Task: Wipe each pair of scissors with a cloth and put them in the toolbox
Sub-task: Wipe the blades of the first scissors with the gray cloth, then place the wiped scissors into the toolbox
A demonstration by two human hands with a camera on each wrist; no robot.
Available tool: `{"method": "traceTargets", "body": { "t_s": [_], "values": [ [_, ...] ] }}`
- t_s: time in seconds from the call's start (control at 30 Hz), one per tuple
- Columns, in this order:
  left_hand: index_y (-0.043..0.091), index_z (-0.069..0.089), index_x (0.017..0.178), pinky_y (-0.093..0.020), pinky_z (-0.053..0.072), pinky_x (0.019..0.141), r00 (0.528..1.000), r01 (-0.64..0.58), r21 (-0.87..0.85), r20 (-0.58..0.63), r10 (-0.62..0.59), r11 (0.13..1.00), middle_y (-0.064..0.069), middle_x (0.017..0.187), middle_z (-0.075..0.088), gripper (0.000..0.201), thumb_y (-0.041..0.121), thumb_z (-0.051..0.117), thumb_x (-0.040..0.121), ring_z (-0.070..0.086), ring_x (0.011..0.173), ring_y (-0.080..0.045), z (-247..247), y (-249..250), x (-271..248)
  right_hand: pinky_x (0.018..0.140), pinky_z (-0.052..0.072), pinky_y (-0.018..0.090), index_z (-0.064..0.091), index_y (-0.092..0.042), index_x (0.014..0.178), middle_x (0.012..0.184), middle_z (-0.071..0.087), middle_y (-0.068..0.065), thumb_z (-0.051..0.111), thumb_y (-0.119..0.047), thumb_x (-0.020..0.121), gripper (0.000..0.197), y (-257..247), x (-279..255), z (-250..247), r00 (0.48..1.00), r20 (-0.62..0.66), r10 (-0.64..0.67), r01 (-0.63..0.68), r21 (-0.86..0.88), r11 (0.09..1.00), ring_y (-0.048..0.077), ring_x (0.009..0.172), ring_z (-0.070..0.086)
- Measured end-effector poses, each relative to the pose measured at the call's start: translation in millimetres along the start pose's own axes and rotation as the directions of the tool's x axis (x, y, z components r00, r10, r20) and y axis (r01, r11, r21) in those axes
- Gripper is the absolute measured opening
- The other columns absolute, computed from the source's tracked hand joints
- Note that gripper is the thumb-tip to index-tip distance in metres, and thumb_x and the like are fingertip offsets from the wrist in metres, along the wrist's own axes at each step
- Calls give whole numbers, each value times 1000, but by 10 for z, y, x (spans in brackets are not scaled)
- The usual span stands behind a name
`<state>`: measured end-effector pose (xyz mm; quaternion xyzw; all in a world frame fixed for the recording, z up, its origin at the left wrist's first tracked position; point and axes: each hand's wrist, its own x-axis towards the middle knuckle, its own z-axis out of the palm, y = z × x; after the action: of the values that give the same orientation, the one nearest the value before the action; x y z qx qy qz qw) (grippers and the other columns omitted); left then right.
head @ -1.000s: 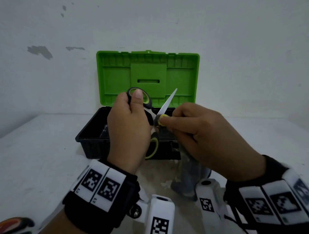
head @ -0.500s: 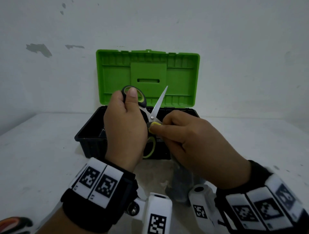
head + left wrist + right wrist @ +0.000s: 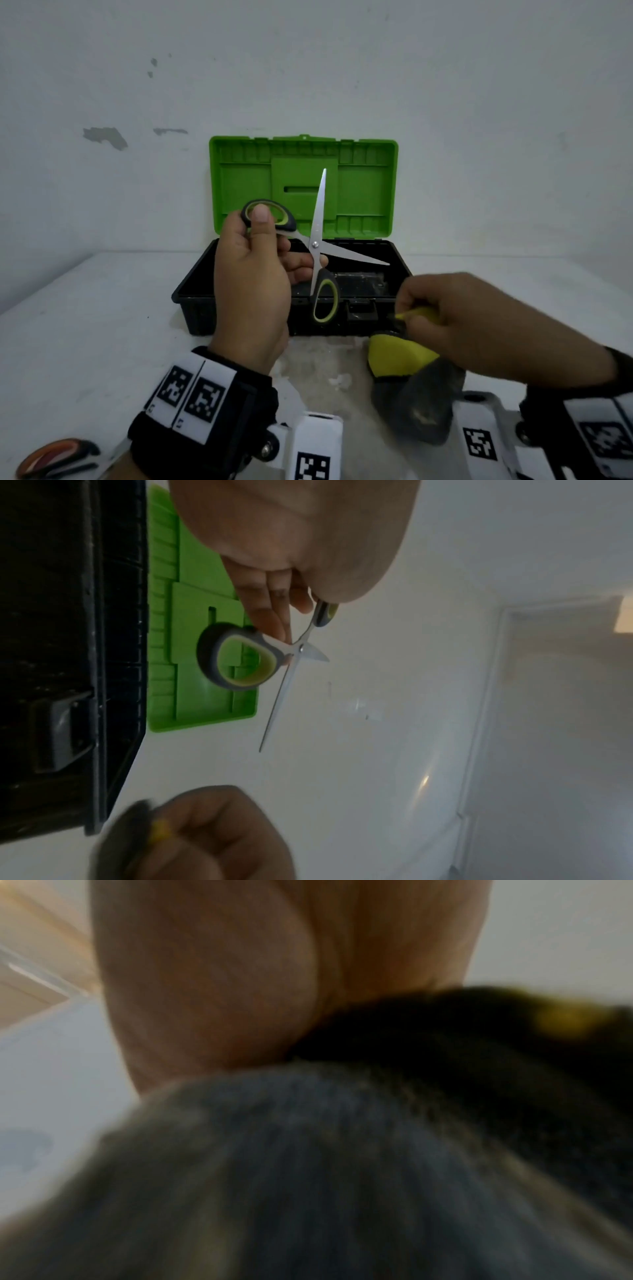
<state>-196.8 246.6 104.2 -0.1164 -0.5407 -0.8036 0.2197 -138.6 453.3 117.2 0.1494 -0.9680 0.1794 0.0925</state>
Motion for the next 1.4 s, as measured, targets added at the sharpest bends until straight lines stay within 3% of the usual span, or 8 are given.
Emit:
{"method": "traceTargets", "body": {
  "t_s": [0.17, 0.27, 0.43, 0.63, 0.8, 0.93, 1.17, 1.4],
  "values": [
    [15, 55, 99, -26, 58, 55, 996, 88, -96, 1, -88, 991, -7, 76, 51, 27, 33, 37, 105, 74, 67, -26, -89, 78, -198, 58, 40, 15, 58, -32, 92, 84, 63, -12, 55, -39, 90, 8, 86, -144, 239, 972, 212, 100, -55, -209, 976, 1, 68, 55],
    [15, 57, 101, -30, 59, 62, 990, 142, -157, 9, -143, 977, -10, 80, 57, 24, 32, 41, 104, 75, 75, -30, -115, 94, -293, 84, 44, 18, 60, -38, 110, 113, 60, -19, 50, -53, 93, 25, 43, -226, 262, 979, 181, 92, -31, -316, 948, 4, 99, 58],
    [12, 59, 104, -35, 60, 68, 975, 220, -289, 25, -223, 932, -12, 85, 59, 23, 29, 43, 103, 75, 84, -35, -100, 155, -419, 78, 54, 31, 69, -32, 90, 86, 70, -9, 41, -71, 78, 50, -258, -222, 132, 995, 20, 102, -103, 317, 943, 3, 81, 65],
    [5, 58, 111, -35, 60, 67, 958, 283, -336, 59, -280, 898, -16, 89, 59, 21, 21, 49, 101, 74, 85, -36, -122, 194, -498, 58, 50, 39, 70, -14, 76, 74, 69, 21, 65, -36, 90, 26, -476, -145, 236, 995, -10, 104, -67, 705, 706, 36, 59, 61],
    [2, 65, 103, -29, 60, 61, 978, 205, -1, 45, -205, 979, -7, 75, 68, 17, 17, 60, 95, 75, 77, -27, -333, 188, -510, 51, 46, 29, 69, -4, 75, 69, 63, 11, 63, -18, 93, 23, -524, -178, 288, 983, -42, 179, -58, 854, 517, 20, 54, 56],
    [18, 68, 101, -29, 57, 59, 973, 109, 292, 164, -162, 950, -3, 77, 75, 9, 18, 62, 94, 73, 71, -17, -439, 210, -581, 51, 48, 30, 69, 0, 74, 69, 63, 12, 65, -17, 92, 25, -606, -158, 410, 963, -67, 260, -55, 898, 437, 21, 54, 57],
    [44, 69, 93, -26, 57, 58, 966, -115, 424, 257, 3, 899, 9, 77, 76, 29, 17, 58, 97, 72, 69, -6, -555, 308, -622, 49, 49, 28, 72, -1, 73, 67, 63, 10, 65, -15, 91, 24, -874, -83, 594, 946, -77, 315, -19, 956, 292, 19, 52, 57],
    [47, 68, 95, -32, 60, 65, 966, -194, 561, 250, 59, 805, 21, 79, 73, 26, 23, 58, 96, 70, 73, -2, -679, 372, -600, 54, 51, 27, 74, -4, 81, 74, 70, 12, 62, -18, 94, 23, -1153, -40, 753, 953, -70, 295, -4, 970, 243, 20, 59, 63]
  ]
}}
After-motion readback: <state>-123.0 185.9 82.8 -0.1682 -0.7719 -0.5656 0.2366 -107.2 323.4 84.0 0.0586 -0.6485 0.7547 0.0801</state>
